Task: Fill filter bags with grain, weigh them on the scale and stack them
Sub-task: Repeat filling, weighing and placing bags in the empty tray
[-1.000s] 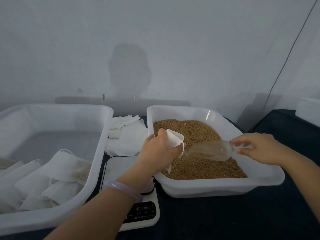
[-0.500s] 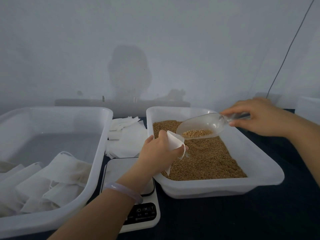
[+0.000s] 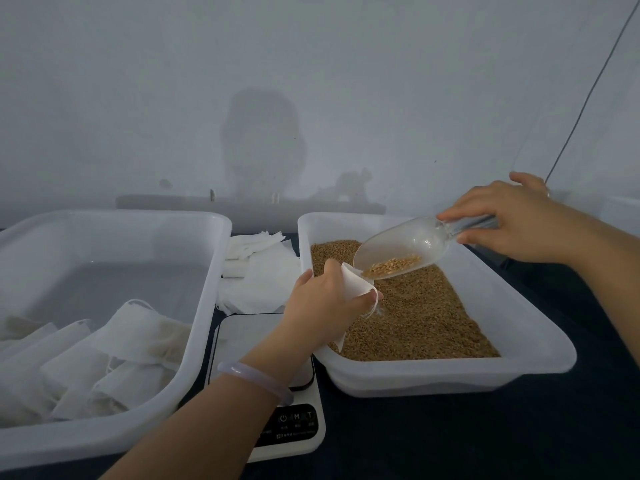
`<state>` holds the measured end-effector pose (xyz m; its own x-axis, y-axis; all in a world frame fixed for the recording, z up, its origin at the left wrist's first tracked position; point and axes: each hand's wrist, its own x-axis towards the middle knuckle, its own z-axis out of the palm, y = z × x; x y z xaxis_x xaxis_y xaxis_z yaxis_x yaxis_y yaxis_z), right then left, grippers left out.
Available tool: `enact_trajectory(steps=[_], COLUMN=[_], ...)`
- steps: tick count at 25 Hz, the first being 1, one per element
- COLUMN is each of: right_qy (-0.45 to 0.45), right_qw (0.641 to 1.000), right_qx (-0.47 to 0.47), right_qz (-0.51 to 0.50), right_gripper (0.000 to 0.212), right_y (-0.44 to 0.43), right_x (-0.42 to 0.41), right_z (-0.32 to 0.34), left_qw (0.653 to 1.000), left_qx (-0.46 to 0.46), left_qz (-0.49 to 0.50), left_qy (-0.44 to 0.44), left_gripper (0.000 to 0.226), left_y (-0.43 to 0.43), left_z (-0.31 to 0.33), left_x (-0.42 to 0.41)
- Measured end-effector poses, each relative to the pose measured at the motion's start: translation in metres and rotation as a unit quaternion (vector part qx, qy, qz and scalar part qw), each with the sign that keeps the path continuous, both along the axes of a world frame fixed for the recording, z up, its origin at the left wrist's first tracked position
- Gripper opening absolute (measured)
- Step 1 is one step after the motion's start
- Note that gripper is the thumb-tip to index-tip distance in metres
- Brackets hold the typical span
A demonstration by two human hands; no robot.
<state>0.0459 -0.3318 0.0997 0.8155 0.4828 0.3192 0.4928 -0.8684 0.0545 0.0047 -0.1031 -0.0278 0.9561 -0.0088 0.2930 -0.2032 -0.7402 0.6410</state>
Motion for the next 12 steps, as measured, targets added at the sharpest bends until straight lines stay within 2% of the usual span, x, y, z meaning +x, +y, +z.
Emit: enact_trajectory(steps=[4,8,10,12], right_qy=[0.037,0.197,0.242,0.268], right_qw=[0.999,0.974,0.964,0.958], right_qx=[0.015,0.104,0.092,0.059], right_qz=[-0.001,-0.035,-0.064,-0.085], right_gripper=[0.031,0.032,0.025,0.017], right_y=[-0.003,-0.018,-0.023,-0.021], right_x=[0.001,0.001,0.002,0.003], right_z=[-0.006,-0.033,-0.061,-0.09], left_qw=[1.0,1.0,0.999,0.999], left_qx=[-0.025,-0.027,0.012,-0.015], left_qz=[-0.01,-0.012,-0.023,-0.026], left_qy=[0.003,-0.009,-0.024,-0.013], left_gripper=[0.04,0.029,0.016,0.008], left_y=[0.001,0.002,0.003,0.005], left_z=[0.0,-0.001,-0.001,-0.003], left_x=[0.0,0.0,0.001,0.003])
